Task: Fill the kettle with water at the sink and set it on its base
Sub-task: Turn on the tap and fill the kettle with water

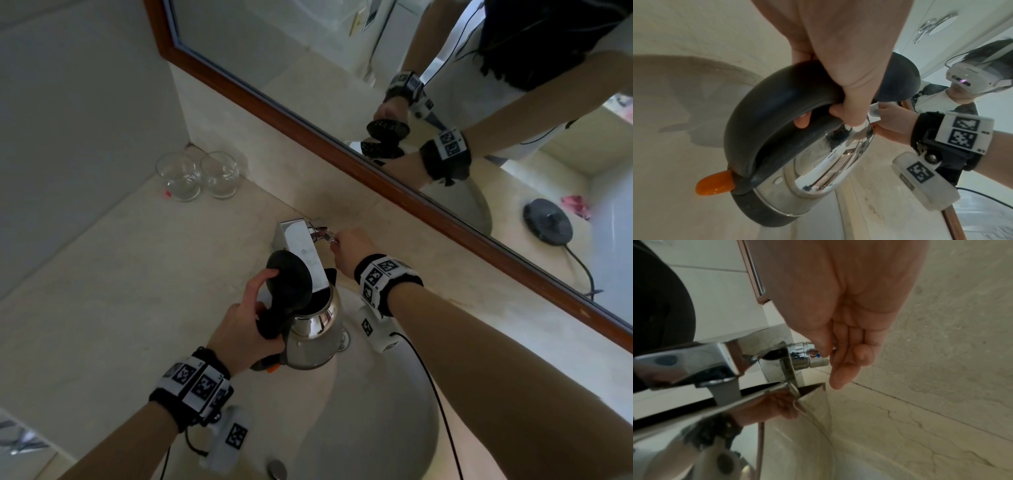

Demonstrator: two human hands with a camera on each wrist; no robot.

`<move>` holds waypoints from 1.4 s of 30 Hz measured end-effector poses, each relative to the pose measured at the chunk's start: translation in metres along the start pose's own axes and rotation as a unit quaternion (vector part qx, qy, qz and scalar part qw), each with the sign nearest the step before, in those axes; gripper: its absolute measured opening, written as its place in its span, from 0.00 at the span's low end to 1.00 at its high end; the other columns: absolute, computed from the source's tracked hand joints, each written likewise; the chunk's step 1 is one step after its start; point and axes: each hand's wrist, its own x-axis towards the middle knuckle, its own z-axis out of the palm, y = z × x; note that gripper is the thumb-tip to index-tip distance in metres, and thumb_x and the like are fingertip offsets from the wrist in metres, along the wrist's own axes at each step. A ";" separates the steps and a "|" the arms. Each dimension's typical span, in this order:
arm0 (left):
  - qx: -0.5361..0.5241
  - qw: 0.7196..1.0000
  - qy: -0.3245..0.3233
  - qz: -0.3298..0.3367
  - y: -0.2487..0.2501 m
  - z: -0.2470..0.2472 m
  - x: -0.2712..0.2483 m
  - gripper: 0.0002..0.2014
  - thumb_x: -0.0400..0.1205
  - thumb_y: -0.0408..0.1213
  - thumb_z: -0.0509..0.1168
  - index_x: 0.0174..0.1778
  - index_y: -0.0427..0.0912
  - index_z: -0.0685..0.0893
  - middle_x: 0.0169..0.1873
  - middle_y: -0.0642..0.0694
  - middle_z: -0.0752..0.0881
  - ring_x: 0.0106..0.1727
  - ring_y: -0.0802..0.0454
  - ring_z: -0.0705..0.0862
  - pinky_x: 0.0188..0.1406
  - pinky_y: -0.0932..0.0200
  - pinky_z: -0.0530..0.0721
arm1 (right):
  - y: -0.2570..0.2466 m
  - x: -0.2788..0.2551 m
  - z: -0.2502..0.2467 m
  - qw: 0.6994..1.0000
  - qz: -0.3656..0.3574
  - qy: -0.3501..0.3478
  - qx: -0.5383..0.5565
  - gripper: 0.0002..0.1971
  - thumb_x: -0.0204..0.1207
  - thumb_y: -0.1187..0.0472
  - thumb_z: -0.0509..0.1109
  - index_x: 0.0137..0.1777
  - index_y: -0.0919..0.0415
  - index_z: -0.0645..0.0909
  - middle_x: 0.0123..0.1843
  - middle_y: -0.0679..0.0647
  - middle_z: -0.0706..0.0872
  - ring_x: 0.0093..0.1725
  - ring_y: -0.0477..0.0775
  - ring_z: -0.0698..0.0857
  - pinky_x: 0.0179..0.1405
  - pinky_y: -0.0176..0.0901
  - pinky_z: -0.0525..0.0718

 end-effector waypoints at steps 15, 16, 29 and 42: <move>0.002 1.000 -0.009 0.010 0.002 -0.003 0.005 0.55 0.65 0.26 0.77 0.65 0.86 0.54 0.31 0.37 0.90 0.28 0.42 0.89 0.34 0.43 0.91 | 0.000 0.003 0.004 1.000 0.009 0.007 0.012 0.14 0.84 0.59 0.60 0.57 0.68 0.82 0.56 0.66 0.87 0.55 0.65 0.86 0.44 0.46 0.78; 0.001 1.000 -0.008 0.011 0.002 -0.004 0.006 0.55 0.65 0.26 0.77 0.65 0.86 0.54 0.32 0.37 0.90 0.28 0.42 0.89 0.34 0.43 0.92 | 0.000 0.003 0.005 1.000 0.010 0.008 0.015 0.14 0.84 0.59 0.60 0.57 0.68 0.82 0.56 0.66 0.87 0.55 0.65 0.86 0.46 0.47 0.80; 0.009 1.000 -0.018 0.019 0.005 -0.005 0.006 0.55 0.65 0.28 0.77 0.64 0.87 0.53 0.32 0.39 0.90 0.29 0.44 0.89 0.33 0.43 0.91 | 0.000 0.007 0.007 0.999 0.023 0.003 0.023 0.14 0.83 0.59 0.62 0.55 0.68 0.83 0.54 0.66 0.88 0.52 0.65 0.87 0.41 0.43 0.76; 0.003 1.000 -0.004 0.024 0.007 -0.006 0.007 0.56 0.64 0.27 0.78 0.64 0.87 0.53 0.31 0.40 0.90 0.29 0.45 0.89 0.33 0.48 0.91 | -0.001 0.007 0.006 0.999 0.024 0.007 0.022 0.14 0.83 0.60 0.62 0.58 0.68 0.83 0.57 0.65 0.87 0.56 0.64 0.87 0.46 0.46 0.80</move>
